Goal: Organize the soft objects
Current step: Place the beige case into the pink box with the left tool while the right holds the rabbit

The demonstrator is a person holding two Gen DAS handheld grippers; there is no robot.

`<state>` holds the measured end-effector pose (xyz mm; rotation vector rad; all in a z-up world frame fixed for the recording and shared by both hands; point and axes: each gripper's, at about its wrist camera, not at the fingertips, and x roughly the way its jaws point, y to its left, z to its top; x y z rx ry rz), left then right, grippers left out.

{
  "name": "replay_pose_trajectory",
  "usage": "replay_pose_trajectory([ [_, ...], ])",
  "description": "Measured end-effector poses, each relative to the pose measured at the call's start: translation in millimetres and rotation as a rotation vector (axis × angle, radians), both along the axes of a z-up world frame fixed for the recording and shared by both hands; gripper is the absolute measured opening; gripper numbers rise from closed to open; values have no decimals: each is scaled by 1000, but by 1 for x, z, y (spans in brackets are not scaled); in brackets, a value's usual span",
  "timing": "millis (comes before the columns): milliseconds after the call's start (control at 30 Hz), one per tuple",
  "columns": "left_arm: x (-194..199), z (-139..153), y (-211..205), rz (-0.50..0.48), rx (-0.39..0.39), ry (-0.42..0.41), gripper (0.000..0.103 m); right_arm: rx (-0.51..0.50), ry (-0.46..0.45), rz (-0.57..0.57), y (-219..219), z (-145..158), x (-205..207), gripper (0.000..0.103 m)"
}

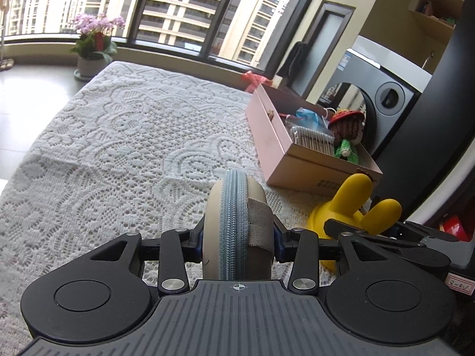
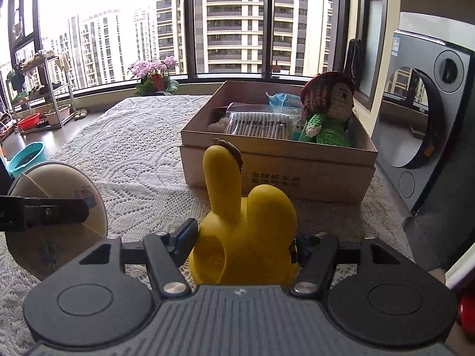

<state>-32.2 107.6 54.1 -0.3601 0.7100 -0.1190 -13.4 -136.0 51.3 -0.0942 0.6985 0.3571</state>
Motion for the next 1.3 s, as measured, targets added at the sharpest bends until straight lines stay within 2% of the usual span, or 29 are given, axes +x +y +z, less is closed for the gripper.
replay_pose_trajectory([
  [133, -2, 1, -2, -11, 9, 2, 45, 32, -16, 27, -26, 15, -9, 56],
  [167, -3, 1, -3, -15, 14, 2, 45, 35, -28, 26, -32, 18, -12, 51],
  [200, -3, 2, -4, -21, 16, 2, 45, 38, -44, 24, -40, 23, -16, 38],
  [267, -4, 3, -7, -44, 2, -1, 45, 36, -74, 26, -55, 31, -26, 30],
  [333, -3, 7, -11, -76, -24, -14, 45, 37, -118, 16, -69, 37, -36, 26],
  [367, -1, 10, -14, -94, -31, -27, 45, 33, -150, 14, -75, 40, -41, 19],
  [500, 10, 23, -22, -119, -47, -49, 45, 63, -178, 41, -90, 41, -51, 18],
  [533, 12, 25, -24, -119, -46, -51, 45, 65, -189, 47, -90, 40, -54, 21],
  [567, 13, 27, -25, -117, -41, -56, 45, 64, -200, 49, -90, 39, -56, 40],
  [600, 13, 28, -26, -117, -36, -58, 45, 58, -205, 53, -90, 37, -58, 72],
  [633, 13, 27, -28, -117, -33, -56, 45, 52, -211, 57, -89, 35, -60, 84],
  [667, 13, 26, -28, -119, -31, -49, 45, 50, -231, 53, -89, 32, -64, 92],
  [733, 13, 22, -27, -119, -33, -34, 45, 35, -274, 47, -86, 25, -74, 92],
  [1033, 10, 0, -20, -102, -74, 31, 45, 10, -137, 36, -55, -4, -42, 91],
  [1067, 9, -1, -21, -107, -72, 32, 45, -12, -144, 36, -49, -7, -40, 82],
  [1100, 8, -1, -22, -111, -69, 33, 45, -40, -149, 47, -45, -9, -39, 65],
  [1167, 7, -2, -22, -120, -65, 31, 45, -82, -153, 65, -42, -9, -40, 60],
  [1233, 6, -1, -22, -125, -73, 23, 45, -50, -136, 81, -48, -4, -40, 55],
  [1300, 7, 3, -22, -137, -96, 3, 45, -23, -140, 79, -59, 4, -44, 35],
])
